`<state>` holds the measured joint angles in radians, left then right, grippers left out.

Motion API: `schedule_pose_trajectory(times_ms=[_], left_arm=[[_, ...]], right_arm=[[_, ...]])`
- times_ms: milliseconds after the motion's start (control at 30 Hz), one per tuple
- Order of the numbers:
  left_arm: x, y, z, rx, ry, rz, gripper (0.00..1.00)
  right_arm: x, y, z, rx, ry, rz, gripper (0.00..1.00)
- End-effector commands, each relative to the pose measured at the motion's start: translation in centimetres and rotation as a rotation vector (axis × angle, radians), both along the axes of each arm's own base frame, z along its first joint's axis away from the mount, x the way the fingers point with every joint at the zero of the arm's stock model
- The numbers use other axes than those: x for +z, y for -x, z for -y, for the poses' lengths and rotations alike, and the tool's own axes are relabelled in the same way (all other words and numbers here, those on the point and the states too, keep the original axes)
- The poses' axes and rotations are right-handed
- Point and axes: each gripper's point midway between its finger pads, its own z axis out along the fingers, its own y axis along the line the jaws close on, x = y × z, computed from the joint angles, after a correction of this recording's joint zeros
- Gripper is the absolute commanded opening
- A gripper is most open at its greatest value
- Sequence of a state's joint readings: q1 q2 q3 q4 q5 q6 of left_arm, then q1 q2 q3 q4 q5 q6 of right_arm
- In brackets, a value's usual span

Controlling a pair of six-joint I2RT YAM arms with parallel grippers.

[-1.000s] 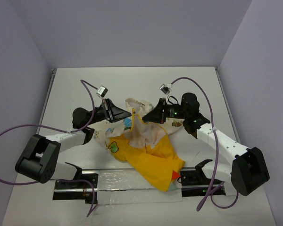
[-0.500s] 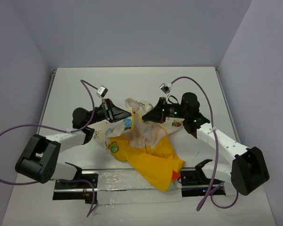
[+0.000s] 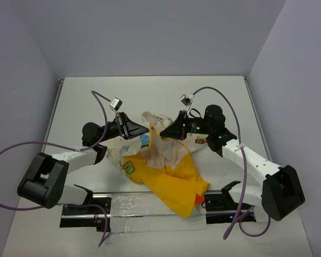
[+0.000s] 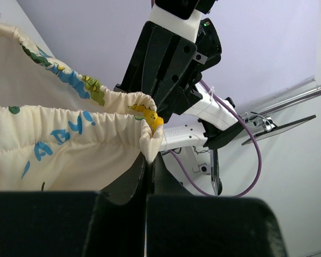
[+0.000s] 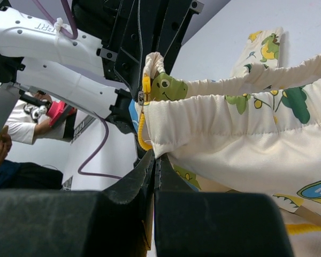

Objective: Zip up the jacket

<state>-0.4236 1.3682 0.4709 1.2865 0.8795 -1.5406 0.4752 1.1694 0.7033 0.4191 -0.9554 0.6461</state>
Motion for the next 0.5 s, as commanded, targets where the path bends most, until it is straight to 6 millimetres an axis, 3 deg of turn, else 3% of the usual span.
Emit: schedule_pose_trajectory(times_ms=[0,467], left_arm=[[7.6,5.4,-2.3,-0.003,0.244,0.572,0.00],[7.6,5.4,-2.0,-0.001,0.250,0.567,0.00]], right_arm=[[3.2,0.1,-0.5,0.021,-0.058,0.099,0.00],[4.3,-0.2,-1.1,-0.026,-0.125,0.080,0.00]])
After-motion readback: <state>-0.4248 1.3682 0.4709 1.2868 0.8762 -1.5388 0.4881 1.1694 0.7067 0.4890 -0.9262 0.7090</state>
